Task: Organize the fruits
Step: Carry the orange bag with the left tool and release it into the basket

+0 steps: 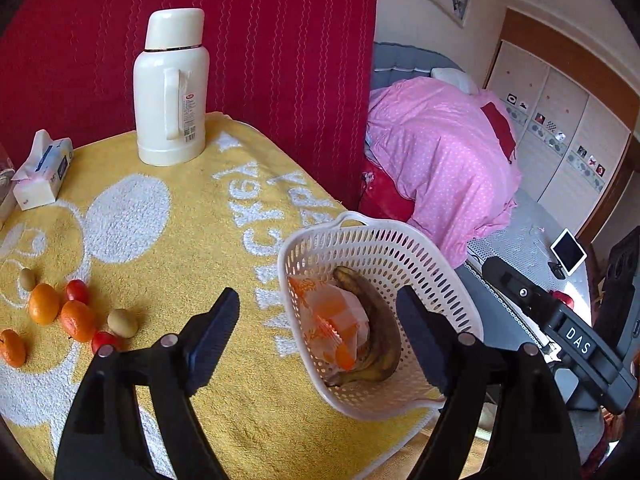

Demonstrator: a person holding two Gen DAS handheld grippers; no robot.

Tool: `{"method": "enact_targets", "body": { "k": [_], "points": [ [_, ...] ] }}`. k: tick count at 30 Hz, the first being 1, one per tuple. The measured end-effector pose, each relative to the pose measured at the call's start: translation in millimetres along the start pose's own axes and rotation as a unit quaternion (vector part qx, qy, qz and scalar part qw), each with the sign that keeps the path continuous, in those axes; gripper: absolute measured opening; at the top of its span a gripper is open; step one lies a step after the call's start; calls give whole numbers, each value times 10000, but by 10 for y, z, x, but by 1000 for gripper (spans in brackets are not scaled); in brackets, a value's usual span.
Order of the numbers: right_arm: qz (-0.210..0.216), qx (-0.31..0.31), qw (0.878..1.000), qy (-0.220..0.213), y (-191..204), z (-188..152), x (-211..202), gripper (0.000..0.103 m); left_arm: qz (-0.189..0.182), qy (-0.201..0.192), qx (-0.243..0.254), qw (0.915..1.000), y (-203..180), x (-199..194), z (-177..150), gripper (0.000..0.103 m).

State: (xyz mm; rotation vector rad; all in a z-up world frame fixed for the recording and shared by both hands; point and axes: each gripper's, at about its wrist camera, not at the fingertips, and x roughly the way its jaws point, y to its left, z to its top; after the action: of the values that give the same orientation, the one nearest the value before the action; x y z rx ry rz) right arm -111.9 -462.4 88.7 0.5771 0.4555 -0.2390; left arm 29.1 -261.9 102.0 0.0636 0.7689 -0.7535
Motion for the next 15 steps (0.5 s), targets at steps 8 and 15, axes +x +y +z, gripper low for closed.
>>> {"method": "enact_targets", "body": {
  "k": [8,15],
  "points": [
    [37,-273,9996,-24,223,-109,-1,71,342,-75,-199,9992,181,-87,-45,90],
    [118,-495,9987,17,433,-227,-23,72,567,-121,-157,9982,273,-153,-132,90]
  ]
}}
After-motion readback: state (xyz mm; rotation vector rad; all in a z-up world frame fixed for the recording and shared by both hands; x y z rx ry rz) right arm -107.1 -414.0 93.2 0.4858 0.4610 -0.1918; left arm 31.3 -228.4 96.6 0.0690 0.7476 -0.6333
